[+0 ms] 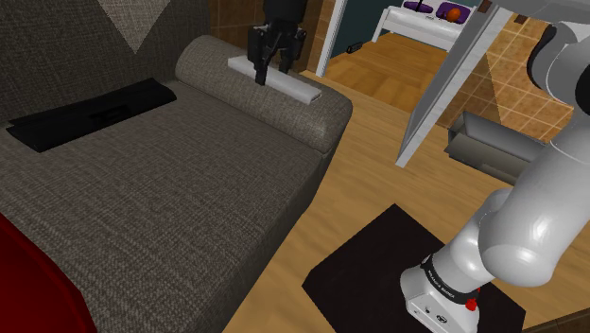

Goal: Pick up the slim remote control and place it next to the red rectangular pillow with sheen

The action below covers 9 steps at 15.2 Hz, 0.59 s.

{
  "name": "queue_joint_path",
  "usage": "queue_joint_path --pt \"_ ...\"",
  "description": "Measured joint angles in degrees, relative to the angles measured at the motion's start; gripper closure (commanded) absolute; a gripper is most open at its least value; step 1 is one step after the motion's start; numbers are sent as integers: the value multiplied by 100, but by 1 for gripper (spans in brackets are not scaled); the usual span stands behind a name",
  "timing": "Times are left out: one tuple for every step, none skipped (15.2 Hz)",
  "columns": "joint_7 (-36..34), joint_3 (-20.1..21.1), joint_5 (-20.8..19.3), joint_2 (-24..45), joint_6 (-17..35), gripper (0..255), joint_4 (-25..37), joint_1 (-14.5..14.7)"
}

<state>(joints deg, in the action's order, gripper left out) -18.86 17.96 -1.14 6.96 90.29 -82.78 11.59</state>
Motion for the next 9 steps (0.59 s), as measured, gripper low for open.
queue_joint_path --pt "-9 4 -8 25 -90 255 114 7" --pt "-17 7 -24 74 -182 255 253 17" --pt "-24 10 -30 93 -259 255 348 23" --pt "-83 35 -29 78 -284 255 357 57" --pt "-165 71 -33 66 -286 255 349 105" --pt "-287 124 -48 89 -318 255 402 181" --pt "-407 176 -52 78 -322 255 393 252" --pt "-547 235 -49 38 -309 255 340 330" --pt "-683 295 -52 16 -309 255 320 410"
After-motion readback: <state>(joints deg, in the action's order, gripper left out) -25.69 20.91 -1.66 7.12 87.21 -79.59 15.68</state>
